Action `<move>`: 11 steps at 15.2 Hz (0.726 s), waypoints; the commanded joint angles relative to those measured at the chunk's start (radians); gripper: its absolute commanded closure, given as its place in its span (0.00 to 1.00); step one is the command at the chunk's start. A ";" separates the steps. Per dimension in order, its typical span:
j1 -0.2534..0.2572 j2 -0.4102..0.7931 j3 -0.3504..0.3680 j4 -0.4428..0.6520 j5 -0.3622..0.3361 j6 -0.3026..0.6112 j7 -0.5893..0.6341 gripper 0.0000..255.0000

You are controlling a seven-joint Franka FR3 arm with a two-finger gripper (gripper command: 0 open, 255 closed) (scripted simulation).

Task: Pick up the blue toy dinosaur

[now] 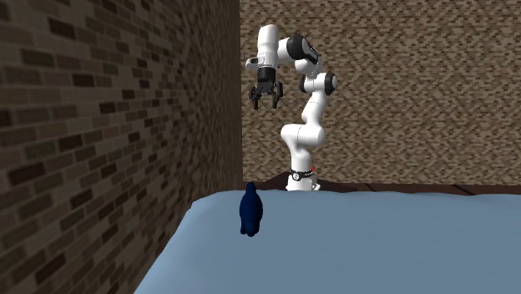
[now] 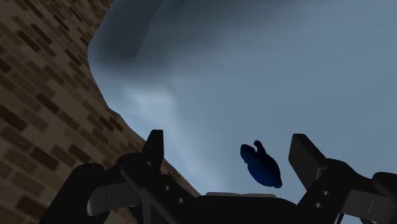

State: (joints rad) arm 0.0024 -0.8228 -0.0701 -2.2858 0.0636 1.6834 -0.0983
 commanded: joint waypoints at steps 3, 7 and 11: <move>0.014 0.072 0.008 0.017 0.005 0.037 -0.008 0.00; 0.041 0.221 0.025 0.064 0.014 0.101 -0.024 0.00; 0.066 0.374 0.042 0.128 0.020 0.152 -0.039 0.00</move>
State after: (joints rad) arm 0.0611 -0.4865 -0.0350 -2.1734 0.0817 1.8227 -0.1359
